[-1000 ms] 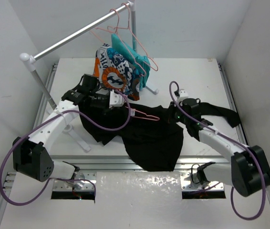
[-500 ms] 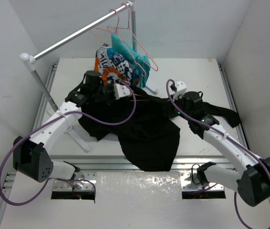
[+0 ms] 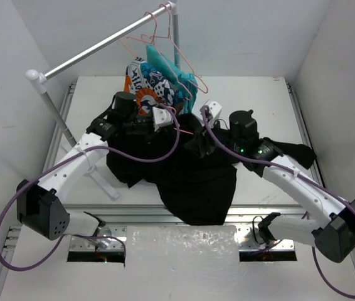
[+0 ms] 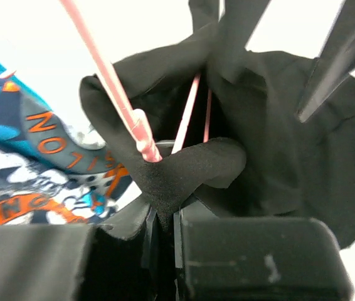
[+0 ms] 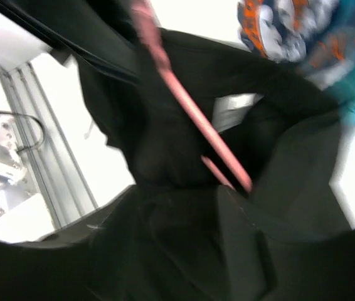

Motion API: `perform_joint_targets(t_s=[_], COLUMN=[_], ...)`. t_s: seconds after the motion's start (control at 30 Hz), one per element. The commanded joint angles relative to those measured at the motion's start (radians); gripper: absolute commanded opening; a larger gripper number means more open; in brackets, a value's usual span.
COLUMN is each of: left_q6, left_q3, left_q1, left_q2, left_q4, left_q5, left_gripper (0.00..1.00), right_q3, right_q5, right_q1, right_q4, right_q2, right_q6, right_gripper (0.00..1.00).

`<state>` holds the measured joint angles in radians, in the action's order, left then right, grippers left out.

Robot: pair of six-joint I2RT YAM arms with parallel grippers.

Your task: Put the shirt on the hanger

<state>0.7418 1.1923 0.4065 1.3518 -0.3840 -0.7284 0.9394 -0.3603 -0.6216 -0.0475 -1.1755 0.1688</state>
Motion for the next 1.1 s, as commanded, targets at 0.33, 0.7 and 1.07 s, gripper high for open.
perform_joint_targets(t_s=[0.33, 0.7, 1.07], left_q6=[0.002, 0.050, 0.065], left_q3=[0.050, 0.062, 0.058], left_q1=[-0.005, -0.006, -0.008], left_q2=[-0.025, -0.034, -0.029], left_q4=[-0.036, -0.064, -0.066], left_q5=[-0.259, -0.276, -0.279], left_gripper=[0.00, 0.00, 0.00], right_q3=[0.209, 0.243, 0.203], right_q5=[-0.296, -0.356, -0.318], right_q1=[0.120, 0.118, 0.108], right_q4=[-0.216, -0.258, -0.256], right_q2=[0.058, -0.104, -0.168], right_q6=[-0.144, -0.216, -0.259], right_gripper=[0.52, 0.43, 0.37])
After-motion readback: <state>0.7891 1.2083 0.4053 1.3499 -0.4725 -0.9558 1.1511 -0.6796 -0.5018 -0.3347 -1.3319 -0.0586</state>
